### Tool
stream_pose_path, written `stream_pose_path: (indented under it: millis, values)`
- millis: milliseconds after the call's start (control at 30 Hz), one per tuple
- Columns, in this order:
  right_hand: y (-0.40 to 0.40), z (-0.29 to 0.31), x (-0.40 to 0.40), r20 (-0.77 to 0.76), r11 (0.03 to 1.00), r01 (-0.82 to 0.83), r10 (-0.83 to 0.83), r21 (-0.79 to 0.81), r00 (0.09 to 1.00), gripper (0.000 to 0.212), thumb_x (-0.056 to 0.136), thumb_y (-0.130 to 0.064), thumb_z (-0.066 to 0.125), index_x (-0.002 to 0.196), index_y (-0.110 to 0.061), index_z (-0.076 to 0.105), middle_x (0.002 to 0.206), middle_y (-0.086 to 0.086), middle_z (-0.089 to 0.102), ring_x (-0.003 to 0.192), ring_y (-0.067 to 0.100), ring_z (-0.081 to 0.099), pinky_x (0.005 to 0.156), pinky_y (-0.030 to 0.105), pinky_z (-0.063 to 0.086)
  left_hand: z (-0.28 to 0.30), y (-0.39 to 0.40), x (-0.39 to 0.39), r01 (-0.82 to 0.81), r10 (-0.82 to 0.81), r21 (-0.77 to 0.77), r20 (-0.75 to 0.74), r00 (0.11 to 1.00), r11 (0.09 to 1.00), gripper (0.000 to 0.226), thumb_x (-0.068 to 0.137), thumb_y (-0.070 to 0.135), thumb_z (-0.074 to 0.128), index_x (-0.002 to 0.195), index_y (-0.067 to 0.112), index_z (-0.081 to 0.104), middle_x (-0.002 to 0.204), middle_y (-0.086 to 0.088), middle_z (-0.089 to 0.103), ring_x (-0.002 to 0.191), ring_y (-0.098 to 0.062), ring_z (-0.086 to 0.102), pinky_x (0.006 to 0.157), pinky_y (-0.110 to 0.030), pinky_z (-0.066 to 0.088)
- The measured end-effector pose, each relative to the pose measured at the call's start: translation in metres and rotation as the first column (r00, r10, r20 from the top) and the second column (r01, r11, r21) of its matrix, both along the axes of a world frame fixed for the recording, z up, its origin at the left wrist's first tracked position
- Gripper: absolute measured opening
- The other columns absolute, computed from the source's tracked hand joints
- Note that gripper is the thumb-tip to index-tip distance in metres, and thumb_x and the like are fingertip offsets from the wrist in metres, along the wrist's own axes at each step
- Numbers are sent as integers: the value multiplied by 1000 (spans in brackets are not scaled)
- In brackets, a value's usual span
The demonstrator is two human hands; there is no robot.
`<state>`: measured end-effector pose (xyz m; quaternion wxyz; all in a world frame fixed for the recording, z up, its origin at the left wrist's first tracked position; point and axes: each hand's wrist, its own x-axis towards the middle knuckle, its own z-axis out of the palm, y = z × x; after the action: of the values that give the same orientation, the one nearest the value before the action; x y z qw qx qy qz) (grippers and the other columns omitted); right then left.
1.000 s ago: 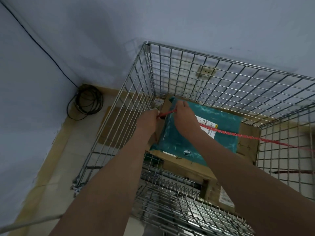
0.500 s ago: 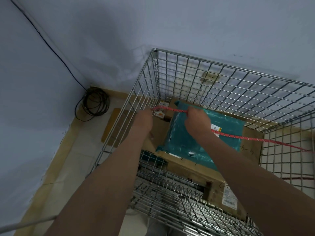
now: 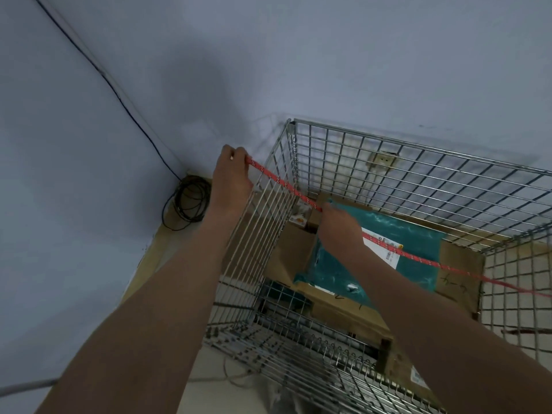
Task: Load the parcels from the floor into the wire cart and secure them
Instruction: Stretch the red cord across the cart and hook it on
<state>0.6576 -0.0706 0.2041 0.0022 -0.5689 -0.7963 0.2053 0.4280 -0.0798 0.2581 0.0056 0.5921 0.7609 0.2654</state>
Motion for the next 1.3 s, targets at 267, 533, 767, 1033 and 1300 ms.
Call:
stream_pose_path:
  millis: [267, 533, 767, 1033, 1300]
  values:
    - [3, -5, -37, -33, 986, -16, 22, 169, 999, 31, 97, -9, 44, 127, -6, 51, 112, 12, 67, 105, 32, 62, 98, 47, 45, -17, -19, -48, -249, 253, -51, 110, 961, 967, 12, 98, 0, 42, 100, 8, 51, 106, -16, 47, 82, -18, 42, 71, -24, 33]
    - [9, -6, -49, 67, 987, 0, -11, 163, 998, 43, 92, -6, 46, 134, -10, 48, 125, 13, 63, 118, 32, 57, 109, 48, 37, -44, -6, -63, -189, 190, 31, -25, 981, 981, 39, 102, 56, 20, 92, 24, 39, 70, 6, 38, 59, -8, 34, 65, -34, 33]
    - [16, -5, -51, 103, 987, 39, -56, 155, 993, 43, 87, 3, 46, 129, -4, 48, 124, 18, 60, 115, 37, 56, 101, 45, 40, -36, 12, -41, -162, 145, 87, 177, 973, 983, 24, 104, 31, 38, 84, 20, 45, 63, 4, 45, 50, -1, 43, 55, -26, 35]
    - [14, -11, -51, 127, 993, 51, -65, 107, 990, 37, 86, 1, 45, 123, -4, 49, 118, 17, 62, 108, 36, 59, 96, 44, 44, -47, 17, -40, -68, 58, 21, 335, 940, 997, 13, 97, -3, 48, 96, 10, 48, 76, -7, 57, 64, -17, 51, 54, -34, 42]
    - [9, -14, -49, 136, 995, 70, -79, 68, 988, 38, 87, 0, 45, 124, -5, 47, 116, 17, 62, 110, 35, 58, 97, 45, 43, -65, 8, -57, -149, 176, -105, 340, 924, 983, 6, 90, -2, 61, 92, 3, 63, 97, -14, 59, 81, -17, 50, 65, -8, 33]
